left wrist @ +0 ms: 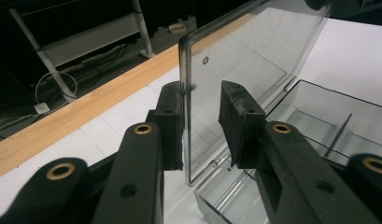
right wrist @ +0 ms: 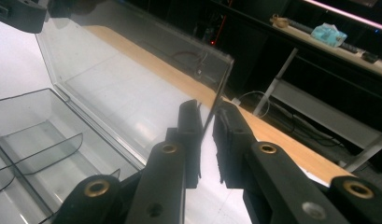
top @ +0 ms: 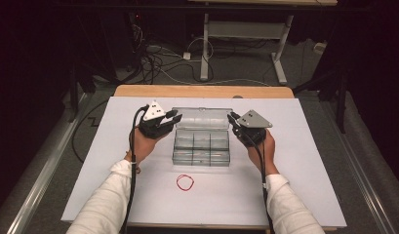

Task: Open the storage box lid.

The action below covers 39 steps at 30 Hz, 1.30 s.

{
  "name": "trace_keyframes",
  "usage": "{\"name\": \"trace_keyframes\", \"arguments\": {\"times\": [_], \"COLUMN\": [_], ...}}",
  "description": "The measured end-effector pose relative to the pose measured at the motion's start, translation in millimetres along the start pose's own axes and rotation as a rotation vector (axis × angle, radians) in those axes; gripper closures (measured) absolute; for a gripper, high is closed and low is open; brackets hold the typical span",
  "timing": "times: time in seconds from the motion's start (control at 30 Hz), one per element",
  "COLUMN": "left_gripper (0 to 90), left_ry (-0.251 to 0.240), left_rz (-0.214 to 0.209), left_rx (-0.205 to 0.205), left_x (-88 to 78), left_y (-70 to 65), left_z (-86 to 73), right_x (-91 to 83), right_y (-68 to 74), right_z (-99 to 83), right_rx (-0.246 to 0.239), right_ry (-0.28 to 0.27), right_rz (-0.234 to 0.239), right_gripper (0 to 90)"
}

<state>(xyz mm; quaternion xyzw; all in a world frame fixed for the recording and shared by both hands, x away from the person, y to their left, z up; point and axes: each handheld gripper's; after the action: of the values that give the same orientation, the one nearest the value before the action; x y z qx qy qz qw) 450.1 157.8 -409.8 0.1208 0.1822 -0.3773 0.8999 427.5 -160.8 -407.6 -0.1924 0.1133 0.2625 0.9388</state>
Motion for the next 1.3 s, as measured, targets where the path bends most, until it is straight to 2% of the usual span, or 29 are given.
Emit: {"name": "trace_keyframes", "arguments": {"times": [0.17, 0.33, 0.5, 0.67, 1.0, 1.3], "left_gripper": [67.3, 66.2, 66.3, 66.3, 66.2, 66.3], "left_ry": [-0.006, 0.02, 0.02, 0.031, 0.067, 0.093], "left_rz": [0.004, 0.001, -0.013, -0.013, -0.011, -0.027], "left_rx": [-0.021, -0.038, -0.084, -0.103, -0.139, -0.161], "left_x": [4.3, 11.7, 18.5, 23.4, 34.4, 40.0], "left_y": [2.8, 6.5, 9.9, 11.4, 11.1, 12.2], "left_z": [-1.4, -7.1, -13.0, -17.4, -29.5, -38.4], "right_x": [9.3, 16.5, 24.5, 30.8, 38.8, 41.2], "right_y": [0.0, -0.2, -0.7, 0.4, 3.3, 5.1], "right_z": [-5.5, -10.8, -17.5, -23.5, -36.3, -40.5], "right_rx": [0.019, 0.041, 0.076, 0.105, 0.138, 0.139], "right_ry": [0.018, 0.032, 0.049, 0.07, 0.106, 0.121], "right_rz": [-0.001, -0.002, 0.008, 0.018, 0.029, 0.028], "right_gripper": [80.1, 79.6, 78.0, 76.3, 75.3, 74.1]}}
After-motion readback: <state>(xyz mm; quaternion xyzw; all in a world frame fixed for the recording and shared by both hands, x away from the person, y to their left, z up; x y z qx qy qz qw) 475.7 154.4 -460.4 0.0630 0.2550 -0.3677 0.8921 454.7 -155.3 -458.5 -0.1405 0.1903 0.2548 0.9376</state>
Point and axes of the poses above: each handheld gripper's, and its own axes: x roughly forward along the jaws, z roughly out of its top, y roughly to its left
